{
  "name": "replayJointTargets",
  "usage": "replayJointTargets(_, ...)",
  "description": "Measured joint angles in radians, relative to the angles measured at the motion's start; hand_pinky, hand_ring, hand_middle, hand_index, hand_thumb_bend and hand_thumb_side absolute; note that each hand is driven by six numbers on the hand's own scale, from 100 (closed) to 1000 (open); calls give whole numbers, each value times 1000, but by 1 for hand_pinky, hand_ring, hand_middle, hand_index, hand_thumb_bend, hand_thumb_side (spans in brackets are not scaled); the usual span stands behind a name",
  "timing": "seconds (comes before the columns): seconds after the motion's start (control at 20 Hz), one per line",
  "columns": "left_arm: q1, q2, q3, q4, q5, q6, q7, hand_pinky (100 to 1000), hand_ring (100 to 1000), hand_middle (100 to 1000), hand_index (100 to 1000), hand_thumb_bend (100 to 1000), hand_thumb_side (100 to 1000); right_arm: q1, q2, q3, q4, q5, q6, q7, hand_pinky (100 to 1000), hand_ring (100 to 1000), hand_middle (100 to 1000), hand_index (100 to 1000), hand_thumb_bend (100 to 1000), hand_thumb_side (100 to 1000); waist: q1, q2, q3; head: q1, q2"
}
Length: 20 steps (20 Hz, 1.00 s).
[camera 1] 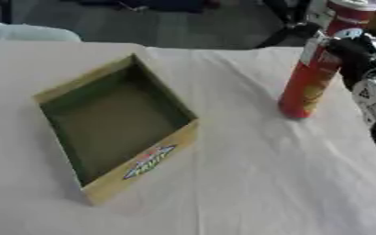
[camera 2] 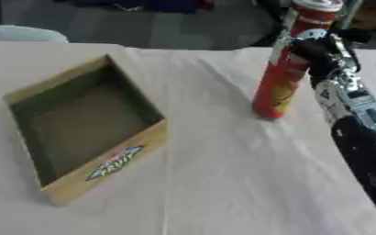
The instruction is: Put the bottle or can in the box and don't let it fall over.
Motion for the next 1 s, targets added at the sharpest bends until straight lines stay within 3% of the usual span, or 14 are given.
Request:
replayJointTargets(0.3,0,0,0,-1,4,0,0,785,1000,928,821,181,219,-4,-4,0,-3,41,-35,-22,827,358,370,432,422,100,0,0,0,0,1)
replayJointTargets(0.65,0,0,2,-3,5,0,0,786,1000,926,820,172,217,-2,-12,1,-48,44,-56,-6,825,340,353,411,346,100,0,-1,-7,1,12)
replayJointTargets(1.0,5,0,3,-3,5,0,1,787,1000,925,819,161,216,-36,-25,23,-139,23,-20,26,824,334,346,400,304,100,4,-24,-19,4,40)
